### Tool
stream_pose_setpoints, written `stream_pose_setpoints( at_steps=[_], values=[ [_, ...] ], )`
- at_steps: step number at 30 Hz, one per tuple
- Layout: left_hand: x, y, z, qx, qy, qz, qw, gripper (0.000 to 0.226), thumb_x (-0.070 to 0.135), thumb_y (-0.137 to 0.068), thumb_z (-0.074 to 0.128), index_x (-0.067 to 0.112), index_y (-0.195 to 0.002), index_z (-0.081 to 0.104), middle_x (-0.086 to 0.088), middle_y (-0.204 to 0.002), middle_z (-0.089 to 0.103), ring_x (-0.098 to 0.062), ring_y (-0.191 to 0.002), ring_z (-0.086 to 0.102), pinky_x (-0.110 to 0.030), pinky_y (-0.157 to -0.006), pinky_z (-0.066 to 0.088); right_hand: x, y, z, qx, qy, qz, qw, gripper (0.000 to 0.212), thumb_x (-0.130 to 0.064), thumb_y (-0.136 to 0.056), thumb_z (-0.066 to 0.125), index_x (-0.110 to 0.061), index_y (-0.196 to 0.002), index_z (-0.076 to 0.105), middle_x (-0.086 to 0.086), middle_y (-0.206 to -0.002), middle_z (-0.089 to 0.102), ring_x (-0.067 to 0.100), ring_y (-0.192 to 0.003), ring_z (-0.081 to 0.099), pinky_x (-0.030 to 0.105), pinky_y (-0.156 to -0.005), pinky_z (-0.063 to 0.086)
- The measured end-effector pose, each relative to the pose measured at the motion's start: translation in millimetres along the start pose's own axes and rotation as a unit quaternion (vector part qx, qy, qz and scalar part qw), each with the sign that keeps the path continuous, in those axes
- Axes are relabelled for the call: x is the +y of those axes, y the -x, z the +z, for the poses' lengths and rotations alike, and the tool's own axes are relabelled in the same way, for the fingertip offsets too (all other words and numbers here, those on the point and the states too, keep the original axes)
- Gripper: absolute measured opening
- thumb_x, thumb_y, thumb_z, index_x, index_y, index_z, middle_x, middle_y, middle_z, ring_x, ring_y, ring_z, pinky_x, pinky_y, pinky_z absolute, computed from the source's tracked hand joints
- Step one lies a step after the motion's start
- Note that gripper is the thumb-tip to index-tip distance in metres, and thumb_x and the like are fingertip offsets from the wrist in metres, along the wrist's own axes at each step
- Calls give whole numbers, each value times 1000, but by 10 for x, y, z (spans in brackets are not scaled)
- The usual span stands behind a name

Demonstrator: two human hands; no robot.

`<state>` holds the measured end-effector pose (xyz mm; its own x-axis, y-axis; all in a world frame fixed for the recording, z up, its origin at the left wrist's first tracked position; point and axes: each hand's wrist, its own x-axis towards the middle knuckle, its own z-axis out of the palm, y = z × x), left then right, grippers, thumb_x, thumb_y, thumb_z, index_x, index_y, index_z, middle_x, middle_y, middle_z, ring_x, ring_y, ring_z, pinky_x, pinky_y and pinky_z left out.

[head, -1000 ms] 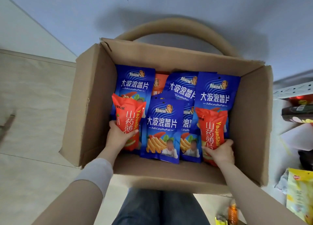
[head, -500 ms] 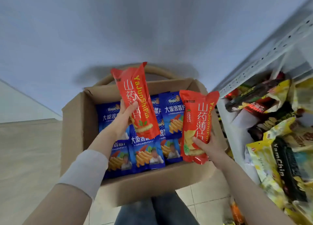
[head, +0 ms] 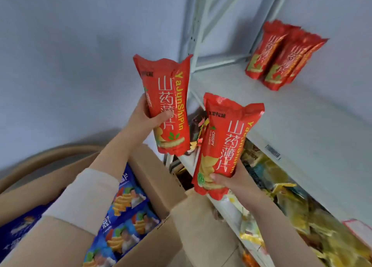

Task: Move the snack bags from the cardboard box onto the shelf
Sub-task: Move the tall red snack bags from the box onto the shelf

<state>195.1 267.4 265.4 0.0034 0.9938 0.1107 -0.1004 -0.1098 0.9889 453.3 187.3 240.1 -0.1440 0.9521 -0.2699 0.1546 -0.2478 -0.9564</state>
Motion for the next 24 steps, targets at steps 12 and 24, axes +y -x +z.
stream_pose_setpoints(
  at_steps=[12,24],
  values=[
    [235,-1719,1776,-139,-40,36,989,64,40,-58,74,40,-116,46,18,-109,64,3,-97,63,-22,-80,49,-540,-894,-1786,211,8,-117,971,57,-38,-50,83,-37,-97,51,-15,-96,66,-4,-79,66,13,-57,52],
    [-263,-4029,2400,-239,-52,31,969,69,36,-55,85,32,-116,52,14,-110,67,-5,-101,65,-28,-90,52,-702,-2829,-2396,371,-2,-158,915,69,-11,-64,83,-22,-116,40,-13,-100,57,-13,-77,60,6,-51,46]
  ],
)
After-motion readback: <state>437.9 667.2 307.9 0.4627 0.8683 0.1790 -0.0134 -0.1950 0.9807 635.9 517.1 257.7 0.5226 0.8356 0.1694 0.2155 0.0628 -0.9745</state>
